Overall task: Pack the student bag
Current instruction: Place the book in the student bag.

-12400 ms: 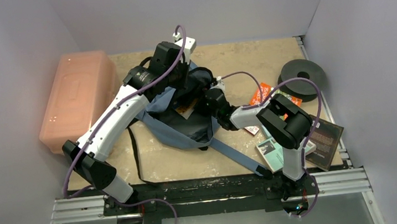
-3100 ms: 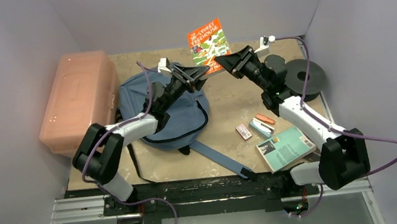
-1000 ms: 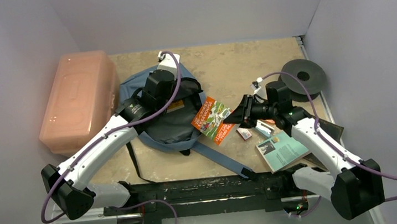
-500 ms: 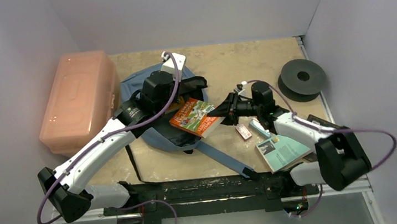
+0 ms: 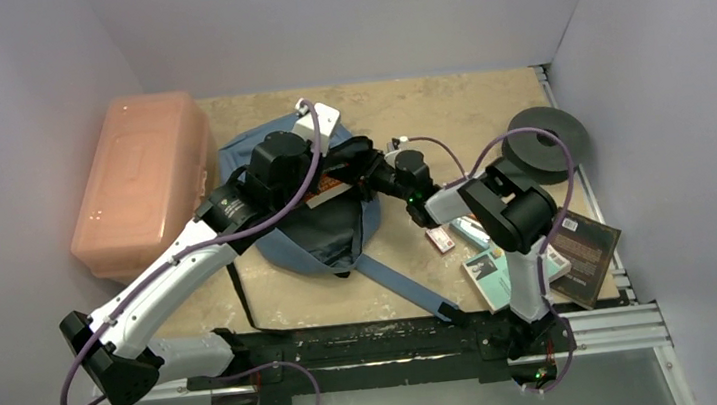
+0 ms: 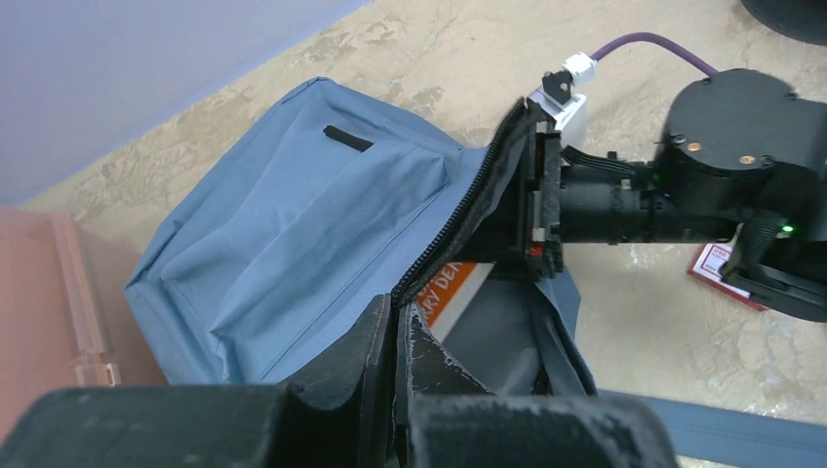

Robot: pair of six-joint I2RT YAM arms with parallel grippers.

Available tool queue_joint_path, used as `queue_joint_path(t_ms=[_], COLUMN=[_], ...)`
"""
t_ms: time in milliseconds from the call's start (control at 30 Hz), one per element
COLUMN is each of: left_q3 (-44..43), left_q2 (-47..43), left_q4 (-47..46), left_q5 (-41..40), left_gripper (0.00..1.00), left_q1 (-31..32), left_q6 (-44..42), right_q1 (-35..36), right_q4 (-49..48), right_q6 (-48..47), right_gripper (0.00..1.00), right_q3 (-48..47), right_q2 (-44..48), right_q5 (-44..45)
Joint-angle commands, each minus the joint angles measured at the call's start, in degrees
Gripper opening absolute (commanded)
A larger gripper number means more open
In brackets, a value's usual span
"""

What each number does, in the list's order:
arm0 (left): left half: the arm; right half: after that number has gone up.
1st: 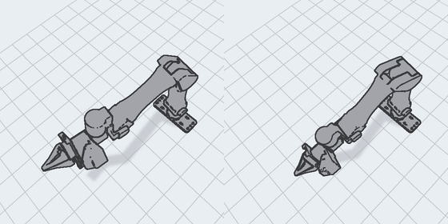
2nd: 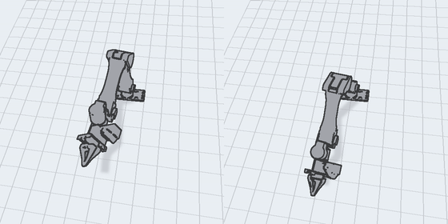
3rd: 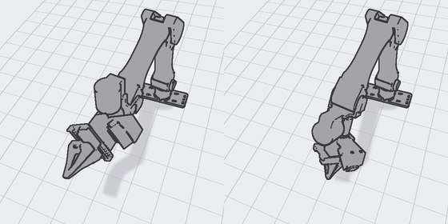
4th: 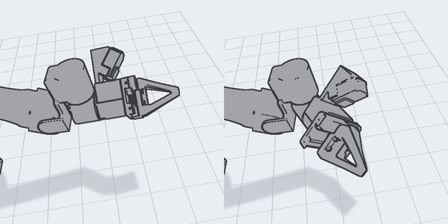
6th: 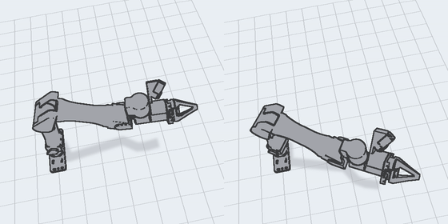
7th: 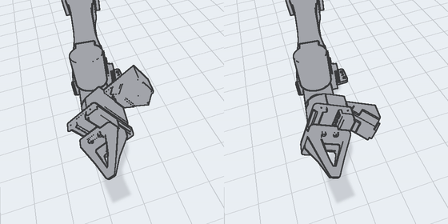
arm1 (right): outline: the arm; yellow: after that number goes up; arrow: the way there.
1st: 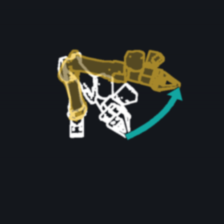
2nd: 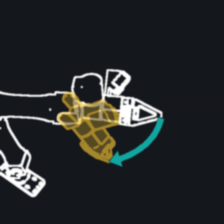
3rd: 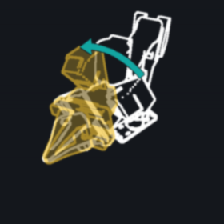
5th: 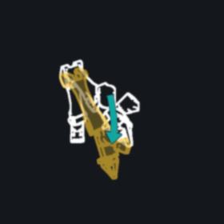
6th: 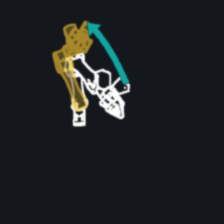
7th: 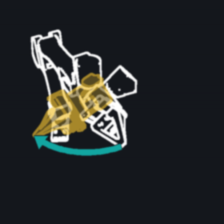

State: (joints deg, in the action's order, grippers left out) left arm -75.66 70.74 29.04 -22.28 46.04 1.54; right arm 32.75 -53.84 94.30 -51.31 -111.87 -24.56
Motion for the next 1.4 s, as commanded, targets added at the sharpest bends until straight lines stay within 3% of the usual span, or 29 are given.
queue_joint_path(t_ms=[0,67,100,133,200,267,367,467,567,767,933,1067,1200,1367], left_q3=[-3.0,-2.9,-2.9,-2.7,-2.6,-2.0,-0.8,0.3,1.0,2.4,4.6,6.0,6.2,6.2], left_q2=[-2.8,-2.7,-2.6,-2.5,-2.3,-2.5,-2.9,-3.4,-3.9,-4.7,-4.7,-4.5,-4.4,-4.8], left_q4=[-4.7,-4.7,-4.8,-4.8,-4.4,-4.2,-4.8,-5.1,-4.9,-4.9,-5.8,-6.8,-7.2,-7.0], left_q5=[2.5,2.0,1.9,1.7,1.3,0.7,0.8,1.0,1.2,2.0,2.6,2.2,2.9,4.0], left_gripper=[0.0,0.0,0.0,0.0,0.0,0.0,0.0,0.0,0.0,0.0,0.0,0.0,0.0,0.0], left_q1=[0.9,1.0,1.0,1.0,1.0,1.0,1.0,1.0,1.0,1.0,1.0,1.0,1.0,1.0], left_q6=[-3.6,-3.5,-3.4,-3.3,-3.2,-3.1,-2.6,-2.0,-2.0,-3.3,-3.8,-3.1,-2.1,-2.0], right_q1=[2.9,4.4,5.0,5.3,5.1,3.8,3.0,2.8,2.8,2.6,2.3,0.9,0.5,0.1], right_q4=[-13.9,-11.2,-10.0,-7.3,-5.0,4.2,18.6,25.1,27.9,25.7,26.2,17.7,23.2,19.5], right_q6=[-9.8,-13.4,-15.7,-16.9,-17.7,-21.0,-28.1,-32.2,-34.4,-35.2,-37.1,-28.7,-28.0,-29.5], right_gripper=[0.0,0.0,0.05,0.19,0.57,0.75,0.92,0.98,0.98,0.78,0.95,0.97,0.95,0.67], right_q3=[-5.6,-8.3,-9.3,-9.8,-8.7,-9.5,-9.1,-6.9,-3.4,1.1,2.9,7.9,7.7,6.6], right_q2=[-4.9,-8.4,-10.0,-10.7,-11.3,-10.3,-5.3,-0.8,3.1,6.7,10.6,14.2,16.1,10.3], right_q5=[13.2,16.1,17.3,17.4,15.6,11.6,10.6,8.6,9.4,10.1,8.7,3.0,7.7,9.0])
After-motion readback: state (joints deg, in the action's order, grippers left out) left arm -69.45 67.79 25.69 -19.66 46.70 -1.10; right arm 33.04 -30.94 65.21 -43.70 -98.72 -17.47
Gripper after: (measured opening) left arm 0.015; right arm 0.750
